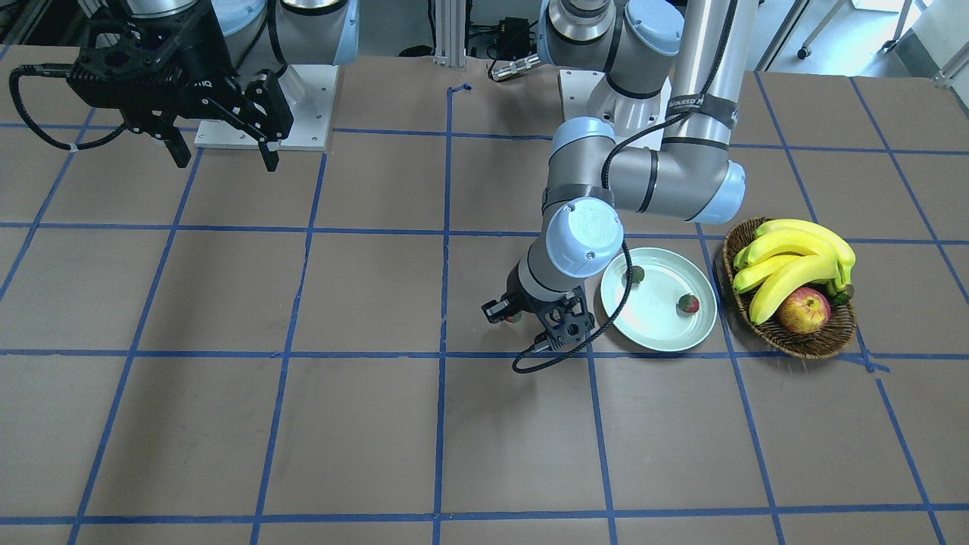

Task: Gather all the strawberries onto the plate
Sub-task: 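Carry the last strawberry over the plate and release it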

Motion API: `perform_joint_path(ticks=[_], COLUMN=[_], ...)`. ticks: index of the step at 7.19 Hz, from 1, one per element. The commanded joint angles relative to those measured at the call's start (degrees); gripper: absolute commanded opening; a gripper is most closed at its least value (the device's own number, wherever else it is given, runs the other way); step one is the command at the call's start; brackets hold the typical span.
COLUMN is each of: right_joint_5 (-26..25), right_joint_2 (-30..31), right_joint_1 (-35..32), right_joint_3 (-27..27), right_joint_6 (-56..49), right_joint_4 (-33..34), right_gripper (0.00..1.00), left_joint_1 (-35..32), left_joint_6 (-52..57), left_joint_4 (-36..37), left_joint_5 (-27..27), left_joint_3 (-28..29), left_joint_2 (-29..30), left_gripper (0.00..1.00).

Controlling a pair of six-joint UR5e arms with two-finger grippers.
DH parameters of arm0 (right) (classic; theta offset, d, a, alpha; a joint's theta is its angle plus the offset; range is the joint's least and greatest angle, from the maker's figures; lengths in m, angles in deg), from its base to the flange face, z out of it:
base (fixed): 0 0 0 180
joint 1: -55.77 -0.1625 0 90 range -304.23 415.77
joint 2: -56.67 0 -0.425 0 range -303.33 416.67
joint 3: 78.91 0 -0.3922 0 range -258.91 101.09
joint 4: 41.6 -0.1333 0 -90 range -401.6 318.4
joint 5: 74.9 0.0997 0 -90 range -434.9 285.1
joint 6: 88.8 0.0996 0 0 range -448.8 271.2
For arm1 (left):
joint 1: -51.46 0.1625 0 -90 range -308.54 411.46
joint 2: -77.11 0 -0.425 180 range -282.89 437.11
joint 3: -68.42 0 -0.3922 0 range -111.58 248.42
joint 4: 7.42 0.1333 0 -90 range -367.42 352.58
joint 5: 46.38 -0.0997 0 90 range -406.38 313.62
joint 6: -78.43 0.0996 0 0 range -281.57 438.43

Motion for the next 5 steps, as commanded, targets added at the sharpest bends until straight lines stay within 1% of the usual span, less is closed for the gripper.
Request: perform_joint_path(ticks=[1,2,3,4,5], right_joint_5=[-0.1,0.0,-0.1,-0.1,-0.1], right_joint_2=[0.1,0.1,0.1,0.1,0.1], right_joint_1=[0.1,0.1,0.1,0.1,0.0], right_joint_3=[-0.1,-0.1,-0.1,-0.1,-0.1], right_joint_6=[0.0,0.0,0.0,0.0,0.0], right_joint_4=[0.0,0.0,0.0,0.0,0.0], right_gripper=[1.00,1.00,1.00,1.00,1.00], left_joint_1=[7.5,10.3,12.4,16.7,18.8], left_joint_6=[16.2,18.7,25.6,31.8,32.8], left_joint_4=[-7.2,-9.3,-10.6,-13.7,-13.8], left_joint_5=[-3.6,-9.5,-11.5,-11.7,-11.4], left_joint_3=[3.7,3.2,2.9,3.0,3.0], left_joint_2=[-2.2,-2.9,-2.9,-3.0,-3.3], left_gripper=[0.00,0.00,0.00,0.00,0.00])
